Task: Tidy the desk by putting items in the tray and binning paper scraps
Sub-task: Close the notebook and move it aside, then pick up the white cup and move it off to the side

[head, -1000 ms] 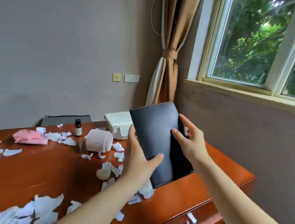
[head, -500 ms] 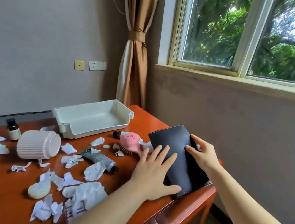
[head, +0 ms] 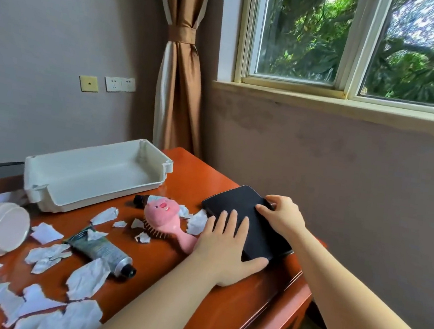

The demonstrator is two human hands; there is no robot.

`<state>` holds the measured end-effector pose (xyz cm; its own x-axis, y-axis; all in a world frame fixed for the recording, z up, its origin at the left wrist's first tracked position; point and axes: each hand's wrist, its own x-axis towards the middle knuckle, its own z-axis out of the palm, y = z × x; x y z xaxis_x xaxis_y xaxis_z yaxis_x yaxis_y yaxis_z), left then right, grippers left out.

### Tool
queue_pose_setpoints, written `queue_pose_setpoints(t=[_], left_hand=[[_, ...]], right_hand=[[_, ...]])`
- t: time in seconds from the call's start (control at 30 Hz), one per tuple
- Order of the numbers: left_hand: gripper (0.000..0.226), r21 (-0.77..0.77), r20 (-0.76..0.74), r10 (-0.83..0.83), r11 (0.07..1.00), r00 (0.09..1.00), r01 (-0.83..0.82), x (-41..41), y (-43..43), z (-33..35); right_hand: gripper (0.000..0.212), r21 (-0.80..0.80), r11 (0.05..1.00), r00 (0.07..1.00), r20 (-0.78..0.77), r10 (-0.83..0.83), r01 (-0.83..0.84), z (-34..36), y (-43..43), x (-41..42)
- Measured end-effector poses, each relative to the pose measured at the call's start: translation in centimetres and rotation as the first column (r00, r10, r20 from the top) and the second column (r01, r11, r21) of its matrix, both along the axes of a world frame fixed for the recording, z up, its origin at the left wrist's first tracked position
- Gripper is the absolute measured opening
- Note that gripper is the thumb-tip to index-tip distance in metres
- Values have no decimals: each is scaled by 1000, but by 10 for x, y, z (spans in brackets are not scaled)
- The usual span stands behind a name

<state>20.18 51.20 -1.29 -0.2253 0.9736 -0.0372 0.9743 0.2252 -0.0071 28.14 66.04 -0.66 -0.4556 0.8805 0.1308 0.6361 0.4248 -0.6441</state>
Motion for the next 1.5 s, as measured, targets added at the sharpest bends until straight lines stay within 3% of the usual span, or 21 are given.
queue_pose_setpoints(t=[0.17, 0.3, 0.4, 0.9, 1.07, 1.23, 1.5], left_hand=[[90, -23, -63, 108, 994, 992, -110, -12, 22, -1], [89, -35, -91, 170, 984, 981, -173, -27, 33, 1], [89, -48, -107, 205, 976, 973, -211, -38, 41, 4], [89, -166, -112, 254, 948, 961, -270, -62, 57, 20], [69, -114, -63, 178, 976, 982, -185, -75, 33, 42], [61, -36, -105, 113, 992, 988, -117, -83, -12, 76], [55, 10, -130, 212, 977, 969, -212, -101, -134, 113]], right_hand=[[30, 130, 981, 983, 137, 125, -143, -5, 11, -20], [40, 200, 950, 940, 290, 177, -240, -6, 9, -25], [45, 158, 950, 914, 351, 202, -271, -11, 10, -29], [48, 84, 941, 830, 502, 244, -327, -1, 16, -62], [46, 112, 920, 789, 560, 253, -375, 24, -2, -56], [44, 163, 900, 786, 566, 250, -404, 64, -39, -53], [44, 199, 835, 774, 526, 351, -514, 116, -136, -68]])
